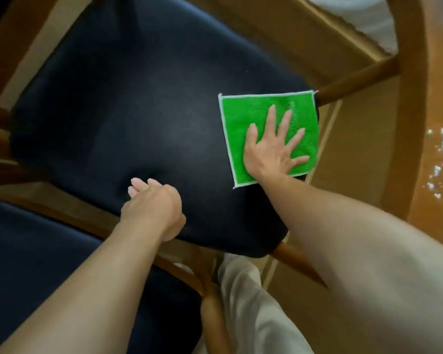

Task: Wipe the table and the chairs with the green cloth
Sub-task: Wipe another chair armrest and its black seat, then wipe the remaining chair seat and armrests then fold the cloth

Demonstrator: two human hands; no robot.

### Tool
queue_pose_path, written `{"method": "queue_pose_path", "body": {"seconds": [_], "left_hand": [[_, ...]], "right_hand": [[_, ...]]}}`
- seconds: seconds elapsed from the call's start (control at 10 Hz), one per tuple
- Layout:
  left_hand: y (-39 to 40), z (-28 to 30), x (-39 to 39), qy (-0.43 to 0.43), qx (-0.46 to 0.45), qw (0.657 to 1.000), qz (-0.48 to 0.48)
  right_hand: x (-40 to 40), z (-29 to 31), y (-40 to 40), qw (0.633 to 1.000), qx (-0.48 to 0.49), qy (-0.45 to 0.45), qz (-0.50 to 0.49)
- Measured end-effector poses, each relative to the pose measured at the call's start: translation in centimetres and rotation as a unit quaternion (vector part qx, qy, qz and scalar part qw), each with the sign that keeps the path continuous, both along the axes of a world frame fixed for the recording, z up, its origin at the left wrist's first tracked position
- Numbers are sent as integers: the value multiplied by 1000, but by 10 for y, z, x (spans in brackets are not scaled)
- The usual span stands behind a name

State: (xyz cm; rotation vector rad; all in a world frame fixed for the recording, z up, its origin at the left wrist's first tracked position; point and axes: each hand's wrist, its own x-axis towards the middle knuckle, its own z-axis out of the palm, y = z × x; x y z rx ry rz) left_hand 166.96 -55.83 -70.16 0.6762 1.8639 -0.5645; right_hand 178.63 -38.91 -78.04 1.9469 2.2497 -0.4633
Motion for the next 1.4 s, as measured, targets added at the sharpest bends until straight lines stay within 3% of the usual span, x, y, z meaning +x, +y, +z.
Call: {"method": "queue_pose_path", "body": {"seconds": [0.1, 0.3, 0.5, 0.6, 0.7, 0.8, 0.9, 1.0, 1.1, 1.2, 1.3, 1.4], "left_hand": [[-6, -2, -1, -12, 19, 1000, 6], [-3, 2, -4, -31, 24, 998, 38], [-2, 0, -2, -26, 12, 999, 43], [1, -4, 3, -10, 11, 998, 61], [4, -7, 8, -5, 1, 997, 83], [3, -10, 11, -2, -16, 995, 95], [4, -15, 14, 9, -28, 994, 108], [11, -18, 11, 17, -87, 991, 102], [12, -16, 10, 35, -119, 989, 85], [3, -13, 9, 79, -3, 996, 52], [14, -8, 7, 75, -54, 995, 39], [27, -3, 7, 50, -127, 990, 26]], "right_hand": [[7, 5, -15, 998, -13, -9, -63], [60, 17, -122, 983, -118, -34, -140], [38, 9, -50, 980, -50, -44, -186], [37, 1, 5, 996, -4, -58, -65], [15, -2, 53, 998, 3, -69, -2], [-22, -3, 83, 998, 7, -55, -7], [-67, 1, 94, 994, -14, -39, 101], [-117, 5, 89, 963, -66, -13, 260], [-121, 9, 90, 947, -86, 6, 310], [-73, 9, 100, 967, -55, 0, 248], [-31, 12, 94, 998, -56, -5, 39], [-22, 22, 58, 997, -65, 24, -16]]}}
